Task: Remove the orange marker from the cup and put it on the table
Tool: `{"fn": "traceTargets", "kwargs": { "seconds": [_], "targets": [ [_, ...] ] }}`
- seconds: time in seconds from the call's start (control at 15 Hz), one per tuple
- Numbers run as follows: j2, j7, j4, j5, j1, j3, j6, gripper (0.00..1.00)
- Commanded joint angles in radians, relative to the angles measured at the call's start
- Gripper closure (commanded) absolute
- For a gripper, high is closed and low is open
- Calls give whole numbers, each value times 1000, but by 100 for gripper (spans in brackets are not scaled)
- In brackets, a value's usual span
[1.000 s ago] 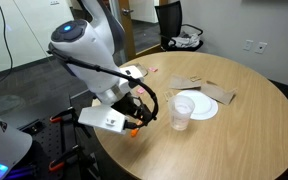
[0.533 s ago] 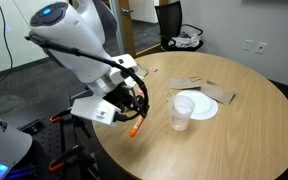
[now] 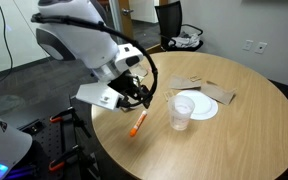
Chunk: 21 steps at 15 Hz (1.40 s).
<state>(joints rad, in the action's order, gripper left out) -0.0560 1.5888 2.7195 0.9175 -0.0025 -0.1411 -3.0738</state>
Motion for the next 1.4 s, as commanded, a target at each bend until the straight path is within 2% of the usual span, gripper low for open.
{"fn": "traceTargets", "kwargs": {
  "seconds": [0.0, 0.07, 0.13, 0.2, 0.27, 0.47, 0.73, 0.93, 1.0, 1.07, 1.33],
  "targets": [
    [62, -254, -1, -266, -44, 4, 61, 0],
    [75, -331, -8, -355, -52, 2, 80, 0],
    [91, -392, -19, -425, -18, -42, 108, 0],
    [114, -461, -27, -508, -28, -42, 137, 0],
    [137, -538, -40, -598, -67, -13, 169, 0],
    [211, -697, -102, -763, -70, -5, 300, 0],
    [273, -763, -179, -809, -39, 0, 436, 0],
    [289, -765, -216, -812, -21, 2, 485, 0],
    [290, -761, -224, -811, -16, 1, 492, 0],
    [276, -740, -203, -796, -13, -10, 449, 0],
    [278, -740, -215, -796, -7, -9, 459, 0]
  ]
}}
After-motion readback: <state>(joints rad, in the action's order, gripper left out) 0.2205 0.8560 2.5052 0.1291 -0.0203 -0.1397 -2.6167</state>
